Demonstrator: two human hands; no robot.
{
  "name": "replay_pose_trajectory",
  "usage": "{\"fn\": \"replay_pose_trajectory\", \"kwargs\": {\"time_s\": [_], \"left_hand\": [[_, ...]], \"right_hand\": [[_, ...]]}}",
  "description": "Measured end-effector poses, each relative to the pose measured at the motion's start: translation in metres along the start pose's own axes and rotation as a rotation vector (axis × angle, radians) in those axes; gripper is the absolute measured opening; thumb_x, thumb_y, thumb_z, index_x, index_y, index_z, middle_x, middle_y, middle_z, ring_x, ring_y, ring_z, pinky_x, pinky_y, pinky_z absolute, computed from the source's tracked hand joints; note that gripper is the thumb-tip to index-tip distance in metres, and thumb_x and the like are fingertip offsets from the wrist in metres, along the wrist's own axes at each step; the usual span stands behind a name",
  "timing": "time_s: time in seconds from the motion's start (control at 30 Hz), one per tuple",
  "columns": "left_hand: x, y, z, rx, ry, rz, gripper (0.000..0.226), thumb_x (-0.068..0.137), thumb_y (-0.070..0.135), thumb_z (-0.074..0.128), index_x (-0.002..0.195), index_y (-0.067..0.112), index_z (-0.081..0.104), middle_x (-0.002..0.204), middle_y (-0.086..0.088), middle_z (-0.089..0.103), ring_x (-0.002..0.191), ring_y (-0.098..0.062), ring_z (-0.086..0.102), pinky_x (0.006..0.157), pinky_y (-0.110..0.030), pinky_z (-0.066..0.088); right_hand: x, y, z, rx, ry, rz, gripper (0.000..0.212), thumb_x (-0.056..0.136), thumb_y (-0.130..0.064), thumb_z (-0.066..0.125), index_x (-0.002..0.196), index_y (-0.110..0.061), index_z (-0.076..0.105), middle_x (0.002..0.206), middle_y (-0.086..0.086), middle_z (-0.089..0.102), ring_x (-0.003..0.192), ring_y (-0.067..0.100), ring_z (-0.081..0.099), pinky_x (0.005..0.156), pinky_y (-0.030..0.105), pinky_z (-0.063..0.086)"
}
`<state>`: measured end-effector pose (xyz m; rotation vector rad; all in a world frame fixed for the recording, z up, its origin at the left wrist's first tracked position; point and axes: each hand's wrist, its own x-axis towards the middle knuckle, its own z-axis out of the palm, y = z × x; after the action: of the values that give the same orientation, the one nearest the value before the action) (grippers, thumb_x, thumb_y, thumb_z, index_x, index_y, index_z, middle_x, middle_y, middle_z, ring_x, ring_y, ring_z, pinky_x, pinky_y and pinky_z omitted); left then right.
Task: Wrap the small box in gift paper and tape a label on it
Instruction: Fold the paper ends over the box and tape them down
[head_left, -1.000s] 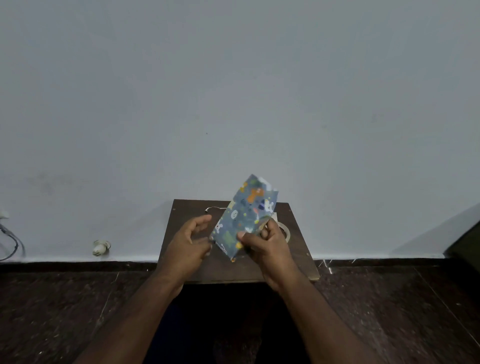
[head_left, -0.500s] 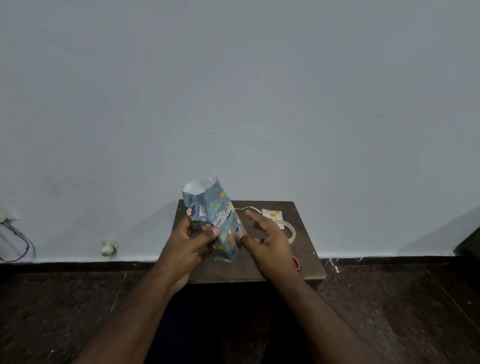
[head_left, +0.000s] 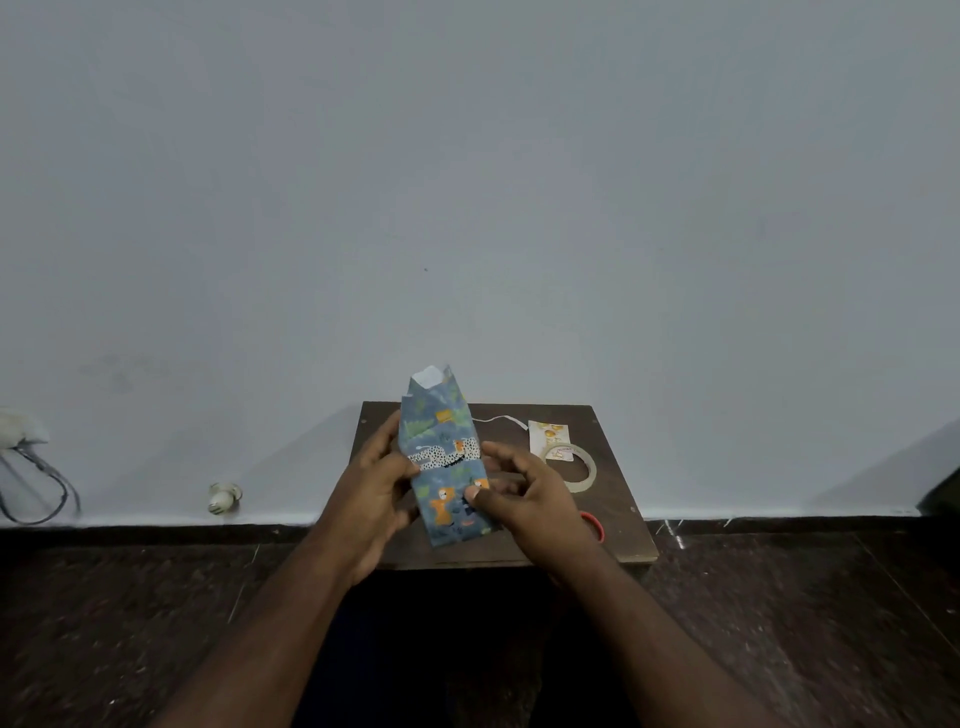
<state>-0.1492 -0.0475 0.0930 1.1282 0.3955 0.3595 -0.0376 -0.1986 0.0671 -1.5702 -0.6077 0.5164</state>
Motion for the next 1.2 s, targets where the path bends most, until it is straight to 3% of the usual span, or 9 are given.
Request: {"fn": "replay_pose_trajectory", "kwargs": {"time_s": [0.17, 0.33, 0.43, 0.53, 0.63, 0.77, 1.03, 1.13, 1.2], "left_hand": [[0.002, -0.004, -0.001, 0.020, 0.050, 0.022, 0.060, 0.095, -0.007, 0.050, 0.141, 0.032, 0.051, 0.127, 0.001, 0.069, 0.112, -0.024, 0.069, 0.087, -0.055, 0.058], [0.001, -0.007, -0.004, 0.085, 0.032, 0.073, 0.075, 0.091, -0.015, 0.058, 0.146, 0.035, 0.045, 0.133, 0.007, 0.062, 0.112, -0.016, 0.069, 0.078, -0.045, 0.061], [0.002, -0.010, -0.004, 0.164, 0.011, 0.100, 0.078, 0.089, -0.015, 0.061, 0.145, 0.037, 0.045, 0.137, 0.011, 0.060, 0.116, -0.014, 0.067, 0.074, -0.031, 0.058], [0.003, -0.012, -0.006, 0.219, 0.015, 0.120, 0.078, 0.088, -0.014, 0.062, 0.144, 0.038, 0.047, 0.137, 0.012, 0.059, 0.122, -0.017, 0.063, 0.074, -0.026, 0.057], [0.003, -0.013, -0.006, 0.227, 0.013, 0.121, 0.078, 0.087, -0.014, 0.062, 0.143, 0.038, 0.048, 0.135, 0.013, 0.060, 0.120, -0.015, 0.064, 0.073, -0.025, 0.057], [0.002, -0.012, -0.005, 0.243, 0.016, 0.144, 0.077, 0.087, -0.014, 0.062, 0.143, 0.036, 0.048, 0.136, 0.011, 0.060, 0.119, -0.017, 0.063, 0.068, -0.022, 0.056], [0.004, -0.014, -0.005, 0.266, 0.084, 0.144, 0.081, 0.086, -0.007, 0.069, 0.147, 0.037, 0.040, 0.135, 0.018, 0.054, 0.121, -0.010, 0.060, 0.064, -0.020, 0.056], [0.004, -0.014, -0.004, 0.279, 0.106, 0.165, 0.077, 0.084, -0.008, 0.072, 0.138, 0.039, 0.042, 0.131, 0.017, 0.055, 0.117, -0.007, 0.061, 0.062, -0.020, 0.056], [0.004, -0.015, -0.004, 0.269, 0.107, 0.173, 0.071, 0.083, -0.010, 0.072, 0.127, 0.039, 0.045, 0.131, 0.013, 0.057, 0.112, -0.009, 0.065, 0.063, -0.022, 0.057]], "right_hand": [[-0.008, 0.000, 0.003, -0.070, 0.014, -0.039, 0.048, 0.079, -0.012, 0.084, 0.114, -0.036, 0.063, 0.104, -0.020, 0.069, 0.091, -0.002, 0.065, 0.079, 0.032, 0.061], [-0.006, -0.006, -0.001, -0.227, 0.021, -0.056, 0.059, 0.080, -0.020, 0.082, 0.128, -0.042, 0.056, 0.123, -0.016, 0.062, 0.108, 0.001, 0.057, 0.092, 0.022, 0.050], [-0.008, -0.023, 0.001, -0.254, 0.216, -0.297, 0.043, 0.080, -0.012, 0.081, 0.113, -0.036, 0.066, 0.104, -0.004, 0.065, 0.090, 0.009, 0.061, 0.077, 0.013, 0.048], [-0.009, -0.036, 0.003, -0.362, 0.216, -0.475, 0.029, 0.081, -0.012, 0.080, 0.101, -0.030, 0.070, 0.089, -0.005, 0.062, 0.075, 0.015, 0.059, 0.067, 0.016, 0.047], [-0.008, -0.038, 0.005, -0.438, 0.155, -0.413, 0.024, 0.079, -0.021, 0.080, 0.097, -0.033, 0.069, 0.085, -0.010, 0.057, 0.070, 0.013, 0.056, 0.065, 0.021, 0.048], [-0.011, -0.036, 0.006, -0.448, 0.152, -0.444, 0.016, 0.078, -0.013, 0.081, 0.077, -0.023, 0.068, 0.078, -0.009, 0.056, 0.068, 0.014, 0.054, 0.061, 0.015, 0.041], [-0.021, -0.026, 0.006, -0.477, 0.129, -0.522, 0.013, 0.083, -0.010, 0.078, 0.081, -0.018, 0.068, 0.087, -0.005, 0.059, 0.070, 0.014, 0.059, 0.060, 0.018, 0.047], [-0.023, -0.025, 0.006, -0.459, 0.151, -0.529, 0.013, 0.083, -0.011, 0.079, 0.082, -0.017, 0.068, 0.083, -0.003, 0.061, 0.070, 0.014, 0.058, 0.060, 0.017, 0.045], [-0.024, -0.027, 0.004, -0.347, 0.178, -0.432, 0.014, 0.084, -0.009, 0.079, 0.085, -0.020, 0.069, 0.080, -0.007, 0.064, 0.070, 0.010, 0.060, 0.062, 0.013, 0.044]]}}
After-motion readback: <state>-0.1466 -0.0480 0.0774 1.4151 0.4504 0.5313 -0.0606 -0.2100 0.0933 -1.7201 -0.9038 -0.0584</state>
